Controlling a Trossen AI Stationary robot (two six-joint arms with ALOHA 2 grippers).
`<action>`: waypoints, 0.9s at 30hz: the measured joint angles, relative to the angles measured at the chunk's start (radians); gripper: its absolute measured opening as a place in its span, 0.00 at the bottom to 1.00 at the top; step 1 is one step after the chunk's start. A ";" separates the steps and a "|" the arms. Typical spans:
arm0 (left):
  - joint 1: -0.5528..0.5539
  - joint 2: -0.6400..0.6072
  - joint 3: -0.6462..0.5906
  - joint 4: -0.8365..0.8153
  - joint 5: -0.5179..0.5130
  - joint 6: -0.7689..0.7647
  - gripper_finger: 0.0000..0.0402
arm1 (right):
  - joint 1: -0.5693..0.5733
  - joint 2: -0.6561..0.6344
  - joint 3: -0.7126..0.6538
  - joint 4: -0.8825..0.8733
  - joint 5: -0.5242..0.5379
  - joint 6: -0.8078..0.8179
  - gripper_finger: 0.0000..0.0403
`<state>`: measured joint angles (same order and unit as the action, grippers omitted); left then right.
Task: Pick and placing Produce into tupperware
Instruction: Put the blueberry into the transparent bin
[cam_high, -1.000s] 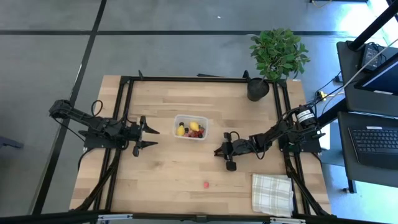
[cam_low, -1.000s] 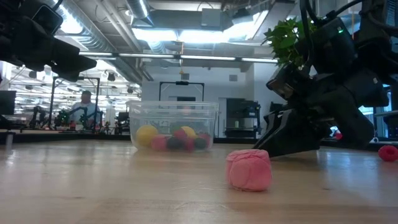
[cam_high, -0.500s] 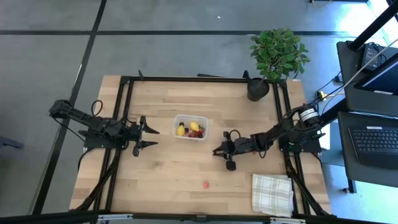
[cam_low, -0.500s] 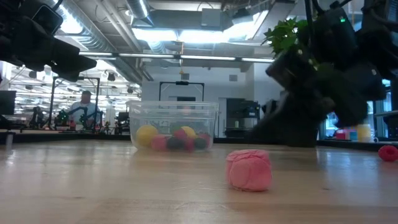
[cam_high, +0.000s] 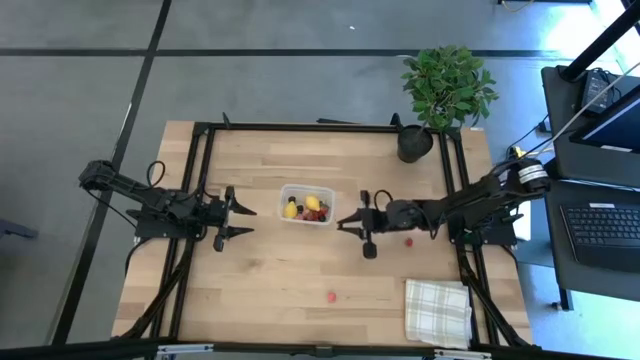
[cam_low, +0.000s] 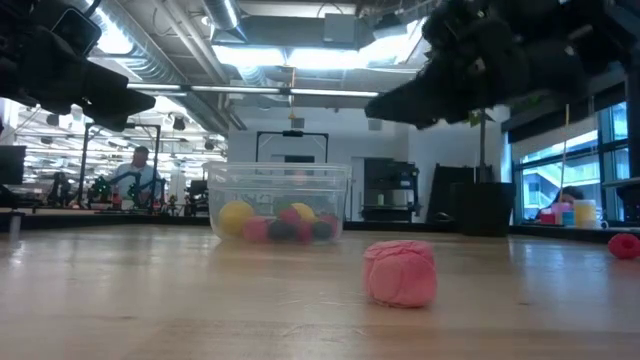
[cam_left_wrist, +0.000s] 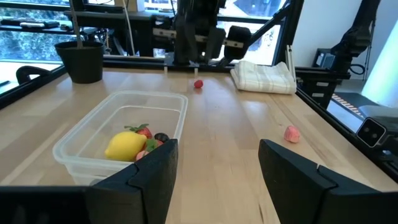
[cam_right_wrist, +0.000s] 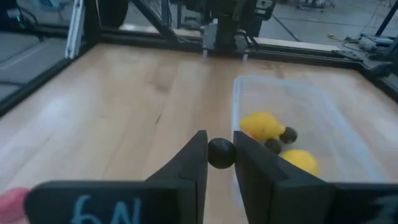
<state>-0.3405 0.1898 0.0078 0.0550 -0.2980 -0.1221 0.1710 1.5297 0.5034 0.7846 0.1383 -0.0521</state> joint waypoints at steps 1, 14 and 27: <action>0.000 0.000 0.000 0.000 0.000 0.000 0.54 | -0.006 -0.011 0.020 -0.046 -0.001 -0.011 0.18; 0.000 0.000 0.000 0.000 0.000 -0.002 0.54 | -0.115 -0.033 0.507 -0.768 0.002 -0.061 0.17; 0.000 0.000 0.000 0.000 0.000 0.001 0.54 | -0.212 -0.027 0.794 -1.057 0.002 -0.065 0.17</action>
<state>-0.3405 0.1898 0.0078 0.0549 -0.2977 -0.1207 -0.0410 1.5026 1.2977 -0.2726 0.1402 -0.1167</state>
